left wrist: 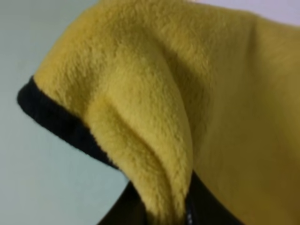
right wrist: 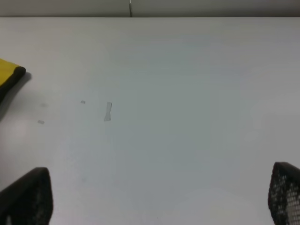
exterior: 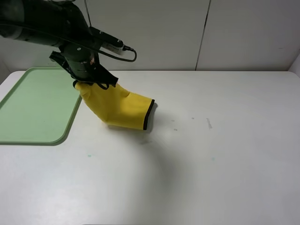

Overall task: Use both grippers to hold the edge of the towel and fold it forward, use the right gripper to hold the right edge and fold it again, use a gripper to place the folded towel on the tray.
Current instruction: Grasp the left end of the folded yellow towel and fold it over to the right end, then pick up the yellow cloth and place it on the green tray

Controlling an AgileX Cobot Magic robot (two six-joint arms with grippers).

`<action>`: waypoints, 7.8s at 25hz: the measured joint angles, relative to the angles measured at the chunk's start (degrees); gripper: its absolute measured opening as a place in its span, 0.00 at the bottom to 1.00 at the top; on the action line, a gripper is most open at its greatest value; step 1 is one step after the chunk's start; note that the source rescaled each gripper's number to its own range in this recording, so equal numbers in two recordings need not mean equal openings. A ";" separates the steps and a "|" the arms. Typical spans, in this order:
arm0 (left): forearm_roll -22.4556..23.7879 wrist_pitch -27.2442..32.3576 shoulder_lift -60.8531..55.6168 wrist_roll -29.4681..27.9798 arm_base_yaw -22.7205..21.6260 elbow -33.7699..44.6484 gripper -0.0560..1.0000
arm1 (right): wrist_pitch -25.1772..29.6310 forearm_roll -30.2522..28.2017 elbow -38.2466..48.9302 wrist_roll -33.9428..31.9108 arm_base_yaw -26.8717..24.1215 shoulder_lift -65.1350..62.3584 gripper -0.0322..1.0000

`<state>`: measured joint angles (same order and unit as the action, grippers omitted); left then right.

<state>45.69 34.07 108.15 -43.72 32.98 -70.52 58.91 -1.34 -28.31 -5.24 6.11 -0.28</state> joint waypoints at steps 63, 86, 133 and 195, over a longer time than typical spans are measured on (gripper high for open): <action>-1.35 4.08 -1.96 -1.03 12.18 -4.24 1.00 | 0.00 0.00 0.00 0.00 0.00 0.00 1.00; -6.32 -3.65 11.93 -2.47 10.86 -3.08 0.99 | 0.00 0.00 0.00 0.00 0.00 0.00 1.00; -14.26 -27.17 19.82 -1.59 8.61 -4.15 0.21 | 0.00 0.00 0.00 0.00 0.00 0.00 1.00; -3.46 -3.32 11.62 14.46 -25.69 -3.08 0.91 | 0.00 0.17 0.00 0.00 0.00 -0.07 1.00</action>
<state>42.23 30.75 119.76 -29.26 7.29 -73.60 58.91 -1.17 -28.31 -5.24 6.11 -0.35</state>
